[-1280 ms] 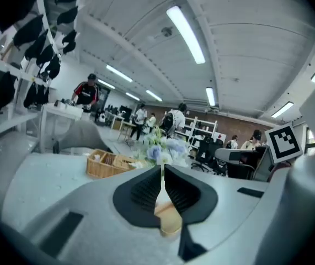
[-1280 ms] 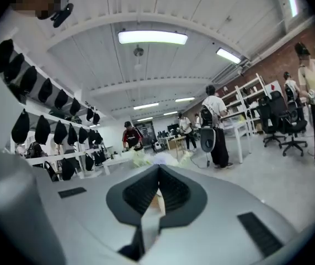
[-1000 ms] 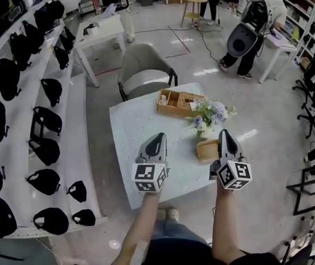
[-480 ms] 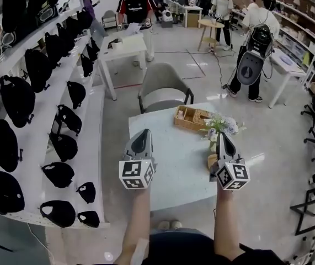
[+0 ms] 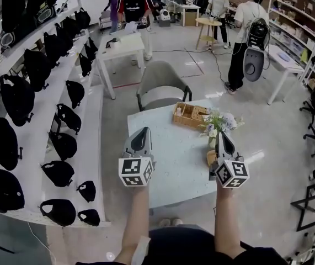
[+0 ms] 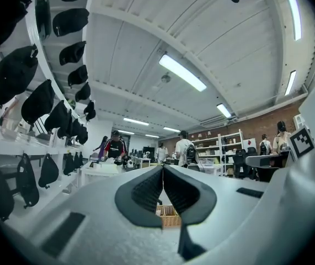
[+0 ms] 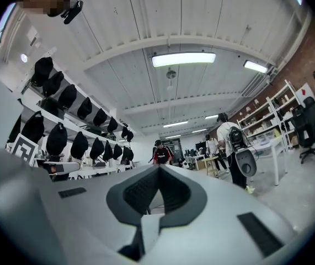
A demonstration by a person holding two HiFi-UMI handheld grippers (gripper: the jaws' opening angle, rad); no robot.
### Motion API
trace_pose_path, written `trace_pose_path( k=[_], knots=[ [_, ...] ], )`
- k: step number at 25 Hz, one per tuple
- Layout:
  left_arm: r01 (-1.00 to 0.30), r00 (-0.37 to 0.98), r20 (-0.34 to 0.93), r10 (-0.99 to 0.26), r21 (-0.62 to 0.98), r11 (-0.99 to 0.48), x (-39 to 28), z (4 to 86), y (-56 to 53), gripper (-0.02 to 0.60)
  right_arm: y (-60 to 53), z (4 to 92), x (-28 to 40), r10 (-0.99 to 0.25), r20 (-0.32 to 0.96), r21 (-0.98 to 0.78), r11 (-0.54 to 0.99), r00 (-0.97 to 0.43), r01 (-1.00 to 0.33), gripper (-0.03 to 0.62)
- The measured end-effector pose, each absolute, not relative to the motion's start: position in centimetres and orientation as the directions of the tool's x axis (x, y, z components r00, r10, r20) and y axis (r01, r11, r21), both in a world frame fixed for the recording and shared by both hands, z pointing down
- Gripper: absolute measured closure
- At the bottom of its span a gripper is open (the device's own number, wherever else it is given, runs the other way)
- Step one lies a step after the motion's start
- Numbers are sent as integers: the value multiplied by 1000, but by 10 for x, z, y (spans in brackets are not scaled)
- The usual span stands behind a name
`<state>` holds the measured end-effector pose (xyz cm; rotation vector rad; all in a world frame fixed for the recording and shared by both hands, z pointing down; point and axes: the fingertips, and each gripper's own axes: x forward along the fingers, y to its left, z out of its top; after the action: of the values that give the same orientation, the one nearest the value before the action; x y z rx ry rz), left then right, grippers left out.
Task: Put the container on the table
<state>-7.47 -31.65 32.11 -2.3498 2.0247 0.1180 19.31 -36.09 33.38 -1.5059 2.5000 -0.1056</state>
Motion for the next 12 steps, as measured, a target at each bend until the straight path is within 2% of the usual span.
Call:
trace_pose_path(
  k=[12],
  knots=[
    [-986,161,-59,-985,37,-163,-63,328,-319,571,-361,334,194,-868,-126,-160,496,-480,-854,597]
  ],
)
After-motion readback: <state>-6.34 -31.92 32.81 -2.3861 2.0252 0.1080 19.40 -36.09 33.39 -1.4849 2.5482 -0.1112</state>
